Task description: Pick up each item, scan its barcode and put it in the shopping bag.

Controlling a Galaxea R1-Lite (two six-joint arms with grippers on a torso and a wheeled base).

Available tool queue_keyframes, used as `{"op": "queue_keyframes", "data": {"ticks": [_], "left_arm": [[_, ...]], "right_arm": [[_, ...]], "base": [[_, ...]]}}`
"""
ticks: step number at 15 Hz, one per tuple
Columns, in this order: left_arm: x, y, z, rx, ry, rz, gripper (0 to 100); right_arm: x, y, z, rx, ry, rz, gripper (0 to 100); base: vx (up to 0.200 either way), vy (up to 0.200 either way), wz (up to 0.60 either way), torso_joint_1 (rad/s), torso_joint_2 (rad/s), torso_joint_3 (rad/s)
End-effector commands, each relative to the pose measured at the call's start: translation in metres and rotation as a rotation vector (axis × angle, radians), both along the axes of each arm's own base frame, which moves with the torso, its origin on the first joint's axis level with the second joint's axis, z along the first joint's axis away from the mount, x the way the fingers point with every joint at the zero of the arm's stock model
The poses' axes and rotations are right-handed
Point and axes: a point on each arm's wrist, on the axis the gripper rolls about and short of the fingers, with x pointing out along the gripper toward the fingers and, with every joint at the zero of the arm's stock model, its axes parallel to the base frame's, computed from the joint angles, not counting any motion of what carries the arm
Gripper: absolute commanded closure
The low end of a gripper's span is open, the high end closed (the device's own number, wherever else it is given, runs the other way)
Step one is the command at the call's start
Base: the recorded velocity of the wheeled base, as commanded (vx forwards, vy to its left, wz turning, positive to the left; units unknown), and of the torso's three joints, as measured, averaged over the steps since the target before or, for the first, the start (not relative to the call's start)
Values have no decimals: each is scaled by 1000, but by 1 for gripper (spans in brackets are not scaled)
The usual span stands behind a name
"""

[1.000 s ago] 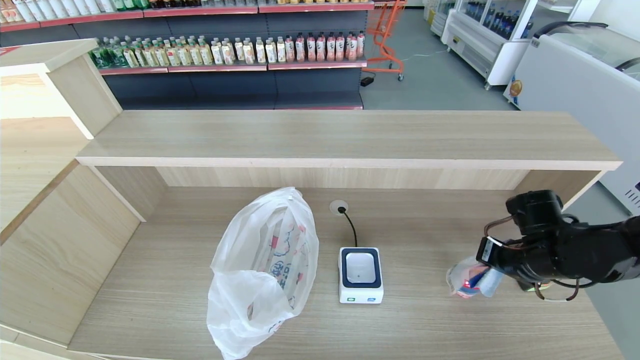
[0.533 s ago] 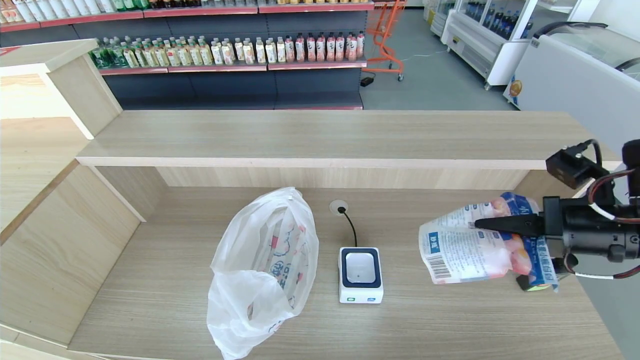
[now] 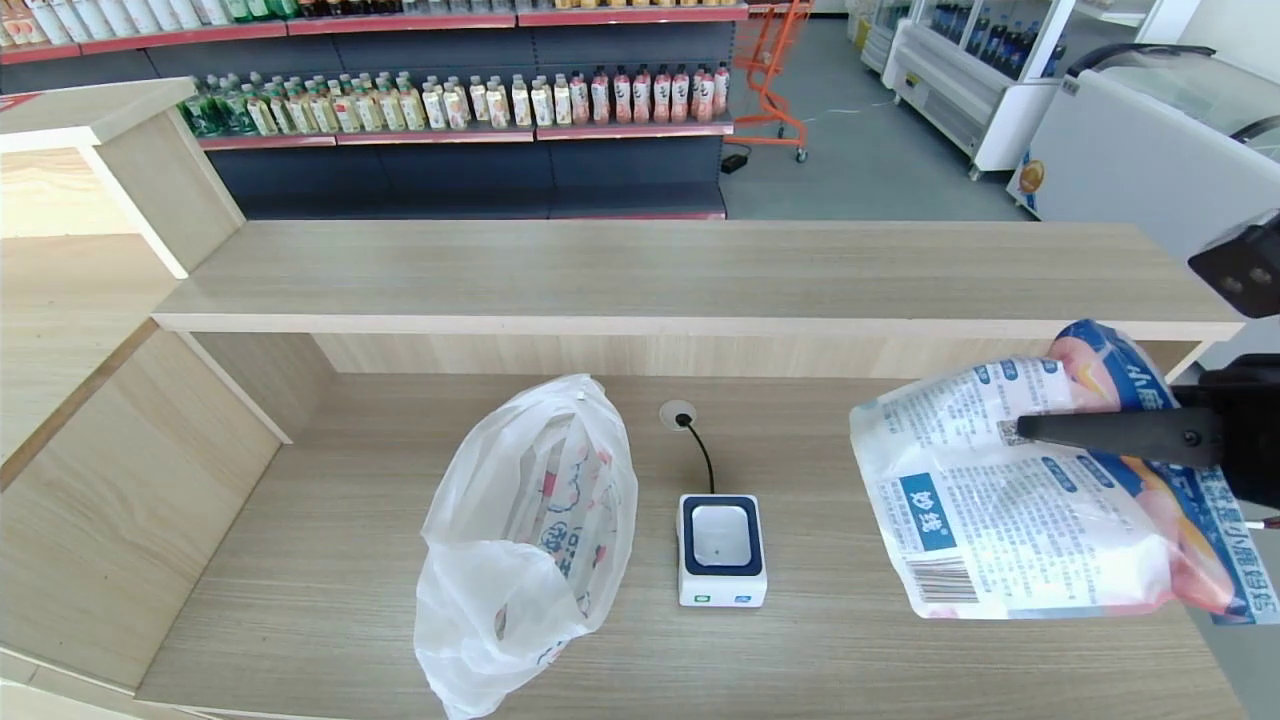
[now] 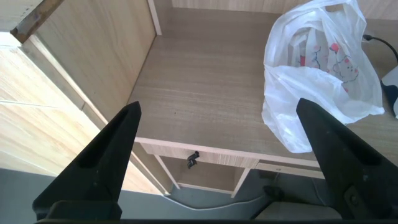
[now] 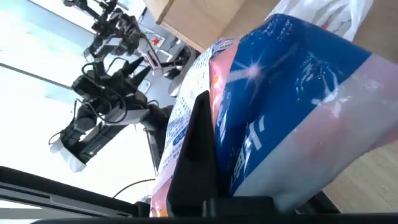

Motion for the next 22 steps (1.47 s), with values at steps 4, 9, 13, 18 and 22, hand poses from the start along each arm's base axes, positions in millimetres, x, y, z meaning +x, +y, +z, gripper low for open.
{"op": "queue_keyframes", "data": {"ticks": [4,9,13,18,22], "left_arm": [[0,0,0,0,0,-1,0],[0,0,0,0,1,1,0],[0,0,0,0,0,-1,0],[0,0,0,0,0,-1,0],[0,0,0,0,0,-1,0]], "right_arm": [[-25,17,18,37,-10,106,100],[-28,20,16,47,32,122,100],[-33,19,20,73,89,122,100],[-33,19,20,73,82,124,100],[-30,19,21,73,64,122,100]], "base": [[0,0,0,0,0,0],[0,0,0,0,0,0],[0,0,0,0,0,0],[0,0,0,0,0,0],[0,0,0,0,0,0]]}}
